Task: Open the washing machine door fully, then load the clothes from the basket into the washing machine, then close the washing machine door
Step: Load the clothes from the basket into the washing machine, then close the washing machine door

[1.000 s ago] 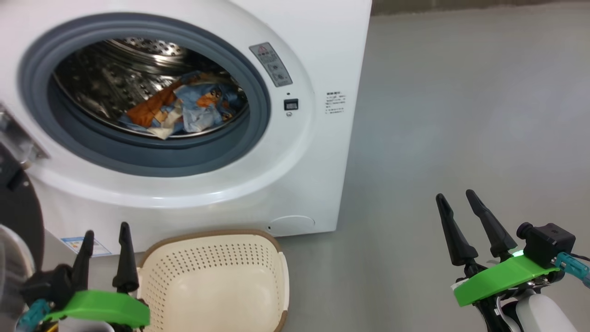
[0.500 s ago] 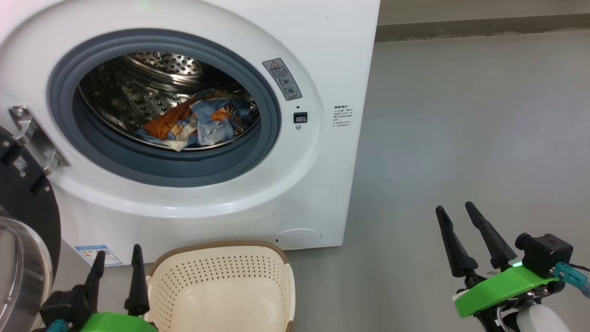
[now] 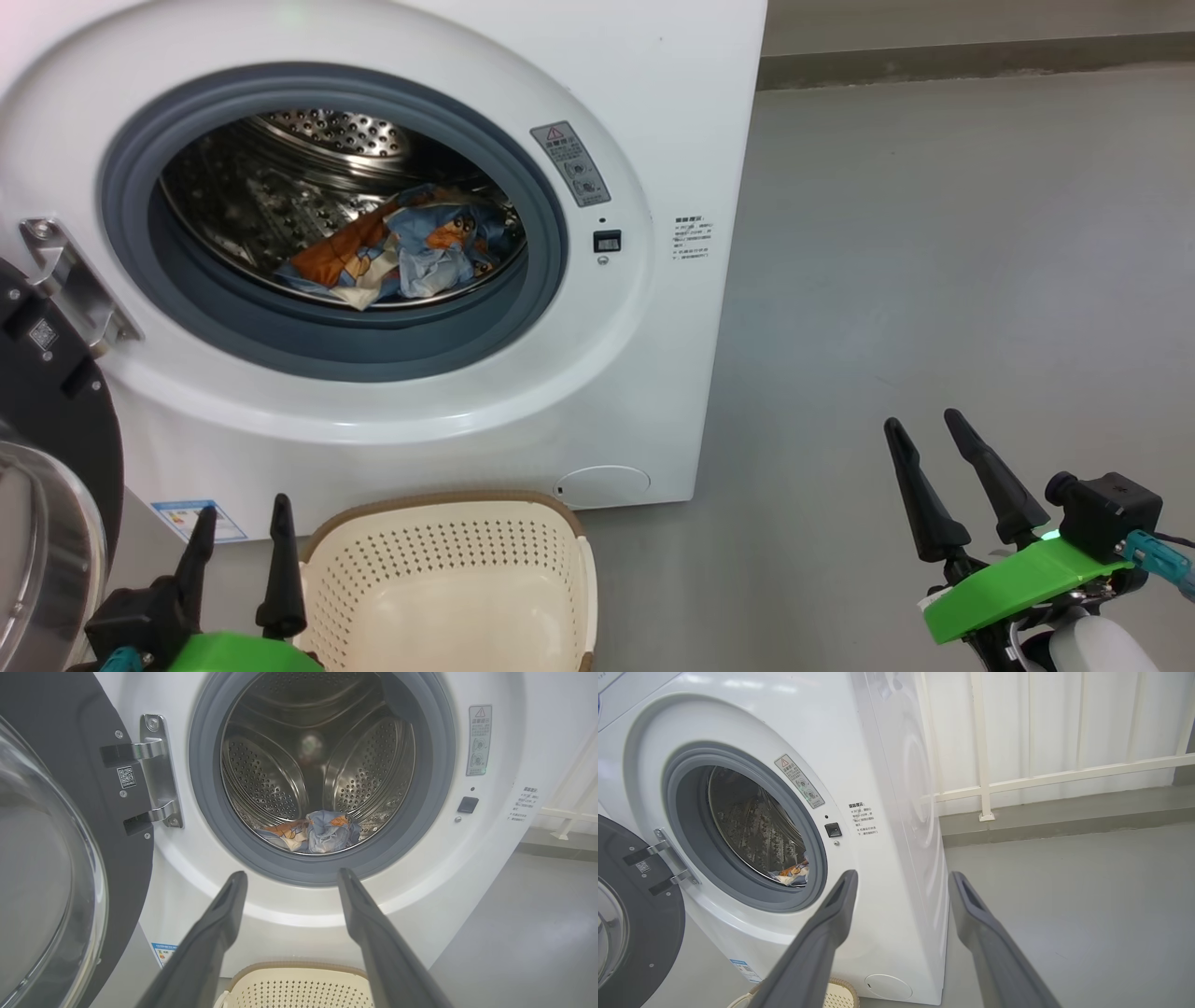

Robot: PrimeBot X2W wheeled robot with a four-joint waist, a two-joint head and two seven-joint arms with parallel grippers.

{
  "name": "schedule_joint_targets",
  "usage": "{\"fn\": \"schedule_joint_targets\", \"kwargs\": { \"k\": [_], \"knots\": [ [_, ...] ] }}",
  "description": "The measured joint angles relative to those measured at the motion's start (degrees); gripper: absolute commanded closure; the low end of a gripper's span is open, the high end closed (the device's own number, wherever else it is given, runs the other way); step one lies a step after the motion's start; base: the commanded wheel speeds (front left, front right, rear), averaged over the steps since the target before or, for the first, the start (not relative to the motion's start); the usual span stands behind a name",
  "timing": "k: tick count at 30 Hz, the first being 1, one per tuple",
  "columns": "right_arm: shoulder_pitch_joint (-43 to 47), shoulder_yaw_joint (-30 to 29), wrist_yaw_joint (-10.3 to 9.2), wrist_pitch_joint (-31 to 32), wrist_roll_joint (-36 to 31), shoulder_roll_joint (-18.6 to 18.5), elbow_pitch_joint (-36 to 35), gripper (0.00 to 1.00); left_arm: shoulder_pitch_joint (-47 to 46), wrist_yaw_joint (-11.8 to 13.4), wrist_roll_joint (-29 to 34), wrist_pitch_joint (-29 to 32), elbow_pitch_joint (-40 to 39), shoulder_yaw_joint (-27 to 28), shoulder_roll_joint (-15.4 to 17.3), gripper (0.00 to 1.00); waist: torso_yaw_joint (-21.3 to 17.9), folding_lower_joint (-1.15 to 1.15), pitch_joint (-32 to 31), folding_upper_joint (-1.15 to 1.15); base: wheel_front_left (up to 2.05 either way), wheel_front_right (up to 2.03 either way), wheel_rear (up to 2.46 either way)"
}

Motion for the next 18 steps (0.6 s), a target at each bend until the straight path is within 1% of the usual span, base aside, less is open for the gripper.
{"fn": "schedule_joint_targets", "kwargs": {
  "k": [4,18],
  "knots": [
    [0.0,0.2,0.00,0.0,0.0,0.0,0.0,0.00,0.0,-0.5,0.1,0.0,0.1,0.2,-0.2,0.00,-0.1,0.00,-0.1,0.00,0.00,0.00,0.00],
    [0.0,0.4,0.00,0.0,0.0,-0.1,0.2,0.00,0.0,-1.1,1.0,0.0,0.0,1.5,-1.2,0.00,-0.2,0.00,0.0,0.00,0.00,0.00,0.00]
  ]
}}
